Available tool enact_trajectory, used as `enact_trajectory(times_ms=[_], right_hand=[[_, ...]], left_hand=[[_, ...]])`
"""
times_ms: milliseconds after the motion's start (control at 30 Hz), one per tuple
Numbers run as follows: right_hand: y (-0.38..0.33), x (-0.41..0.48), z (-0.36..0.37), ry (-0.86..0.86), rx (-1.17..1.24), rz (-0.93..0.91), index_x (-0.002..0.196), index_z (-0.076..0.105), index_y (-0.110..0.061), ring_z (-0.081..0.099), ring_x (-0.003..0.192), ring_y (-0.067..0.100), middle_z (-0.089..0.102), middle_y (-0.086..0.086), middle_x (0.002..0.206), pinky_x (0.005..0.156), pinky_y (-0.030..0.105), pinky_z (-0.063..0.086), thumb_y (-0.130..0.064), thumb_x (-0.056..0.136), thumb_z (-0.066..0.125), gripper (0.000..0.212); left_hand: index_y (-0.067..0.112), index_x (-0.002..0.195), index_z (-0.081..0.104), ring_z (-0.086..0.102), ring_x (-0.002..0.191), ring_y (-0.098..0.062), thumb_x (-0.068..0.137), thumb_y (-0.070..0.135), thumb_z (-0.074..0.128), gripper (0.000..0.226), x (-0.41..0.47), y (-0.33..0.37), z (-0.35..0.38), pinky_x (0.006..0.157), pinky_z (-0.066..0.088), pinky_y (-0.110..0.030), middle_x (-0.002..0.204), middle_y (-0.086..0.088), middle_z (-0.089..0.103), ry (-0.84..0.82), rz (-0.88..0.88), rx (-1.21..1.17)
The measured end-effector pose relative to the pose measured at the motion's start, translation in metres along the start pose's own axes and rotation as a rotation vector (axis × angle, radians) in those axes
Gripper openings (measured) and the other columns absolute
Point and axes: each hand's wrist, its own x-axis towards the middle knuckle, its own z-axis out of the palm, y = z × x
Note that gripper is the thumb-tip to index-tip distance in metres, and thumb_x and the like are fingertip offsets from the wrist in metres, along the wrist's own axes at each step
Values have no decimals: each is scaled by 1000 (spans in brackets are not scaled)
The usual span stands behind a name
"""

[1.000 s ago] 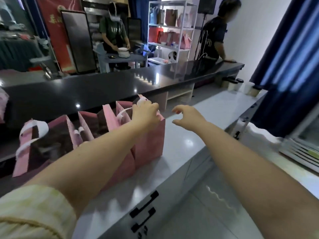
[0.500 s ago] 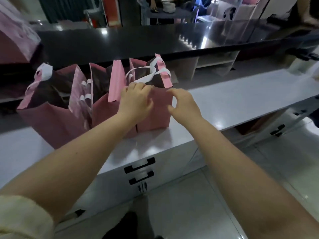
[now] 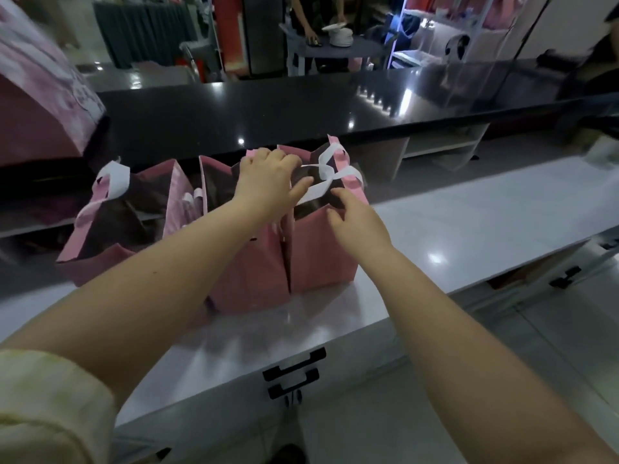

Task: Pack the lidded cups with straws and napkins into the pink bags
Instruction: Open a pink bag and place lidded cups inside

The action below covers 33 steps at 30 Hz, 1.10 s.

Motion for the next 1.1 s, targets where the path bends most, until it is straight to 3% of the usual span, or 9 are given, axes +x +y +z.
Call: enact_trajectory(times_ms=[200, 300, 433, 533, 633, 767, 900, 967, 1100], right_hand=[[-5, 15, 16, 13, -22, 50, 101, 58, -19, 59, 91, 28, 66, 4, 96, 77, 41, 51, -31, 97, 48, 17], [4, 19, 11, 58, 36, 41, 88, 56, -20, 58, 81, 25, 64, 0, 82, 71, 39, 51, -32, 96, 52, 15], [32, 28, -27, 7, 34, -17, 84, 55, -26, 60, 77, 17, 68, -5, 80, 72, 34, 50, -29, 95, 55, 11], [54, 32, -59, 32, 58, 25, 78, 54, -26, 62, 68, 11, 69, -10, 74, 69, 30, 49, -36, 96, 53, 21], [68, 36, -78, 153, 17, 115, 71, 55, -21, 63, 65, 15, 66, -4, 70, 66, 32, 50, -42, 95, 52, 32], [78, 39, -89, 194, -109, 262, 79, 61, -14, 64, 77, 26, 66, 6, 81, 75, 42, 55, -25, 86, 64, 13], [80, 35, -89, 275, -180, 324, 86, 60, -14, 60, 78, 26, 65, 7, 88, 68, 32, 48, -18, 85, 64, 5], [79, 31, -85, 304, -181, 325, 97, 59, -17, 59, 80, 27, 64, 6, 90, 67, 31, 47, -17, 85, 60, 12], [79, 23, -77, 277, -227, 318, 113, 50, -20, 59, 80, 27, 63, 4, 93, 60, 31, 44, -21, 86, 60, 28]], left_hand=[[20, 124, 58, 46, 118, -29, 98, 34, 42, 33, 28, -5, 17, 96, 32, -45, 124, -3, 59, -90, 52, 55], [22, 125, 57, 46, 119, -28, 100, 31, 41, 31, 34, -7, 24, 95, 31, -44, 124, -2, 60, -83, 54, 44], [23, 126, 57, 46, 119, -28, 100, 29, 40, 31, 41, -3, 31, 94, 33, -44, 125, -2, 59, -53, 56, -11], [26, 127, 59, 46, 119, -28, 98, 28, 41, 34, 50, 2, 31, 94, 33, -44, 125, 0, 61, -26, 76, -52], [25, 120, 66, 48, 114, -29, 95, 28, 47, 32, 57, 10, 33, 89, 33, -41, 117, 0, 65, -1, 84, -72], [24, 110, 70, 52, 105, -28, 92, 34, 52, 27, 63, 22, 38, 83, 35, -38, 105, -1, 65, -12, 30, -137], [21, 99, 72, 61, 91, -28, 91, 37, 50, 28, 67, 36, 44, 73, 41, -35, 96, -1, 69, -10, -111, -282], [27, 102, 72, 62, 89, -26, 89, 37, 49, 28, 64, 43, 49, 78, 43, -36, 96, 2, 71, -91, -152, -320], [27, 97, 73, 58, 89, -28, 86, 29, 40, 35, 61, 46, 50, 87, 31, -41, 94, 0, 70, -155, -168, -338]])
